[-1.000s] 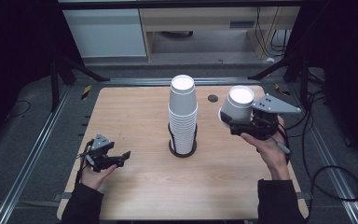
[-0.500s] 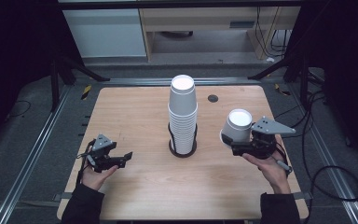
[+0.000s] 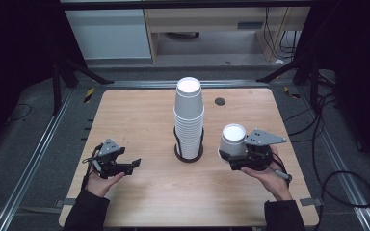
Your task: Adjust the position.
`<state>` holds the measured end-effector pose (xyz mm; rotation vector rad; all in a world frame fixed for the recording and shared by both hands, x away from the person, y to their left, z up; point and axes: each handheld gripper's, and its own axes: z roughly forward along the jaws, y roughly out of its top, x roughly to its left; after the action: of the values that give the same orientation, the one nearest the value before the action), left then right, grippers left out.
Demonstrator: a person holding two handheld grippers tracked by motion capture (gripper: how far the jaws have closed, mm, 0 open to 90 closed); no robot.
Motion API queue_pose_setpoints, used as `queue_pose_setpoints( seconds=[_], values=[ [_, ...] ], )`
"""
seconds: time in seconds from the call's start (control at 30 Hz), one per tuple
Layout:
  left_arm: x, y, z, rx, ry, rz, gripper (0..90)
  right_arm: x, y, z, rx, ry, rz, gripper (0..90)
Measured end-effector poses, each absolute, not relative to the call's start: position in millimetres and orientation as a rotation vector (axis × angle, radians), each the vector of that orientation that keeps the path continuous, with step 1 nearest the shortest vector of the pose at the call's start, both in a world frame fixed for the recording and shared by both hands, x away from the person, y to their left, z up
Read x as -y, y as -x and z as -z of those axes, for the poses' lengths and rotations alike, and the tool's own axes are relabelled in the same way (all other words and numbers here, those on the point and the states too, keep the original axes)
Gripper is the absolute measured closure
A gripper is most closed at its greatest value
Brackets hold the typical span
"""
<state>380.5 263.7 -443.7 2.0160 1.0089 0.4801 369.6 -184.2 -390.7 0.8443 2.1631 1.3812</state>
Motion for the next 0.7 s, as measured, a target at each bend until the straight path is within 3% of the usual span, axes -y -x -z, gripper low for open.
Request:
queue_pose_setpoints(
  seconds=[0.7],
  values=[
    [-245.4,-370.6,432.0,-0.888,-2.045,-0.420,21.6,143.5,-365.6,410.6,-2.371,-0.644,-1.397,15.4]
  ],
)
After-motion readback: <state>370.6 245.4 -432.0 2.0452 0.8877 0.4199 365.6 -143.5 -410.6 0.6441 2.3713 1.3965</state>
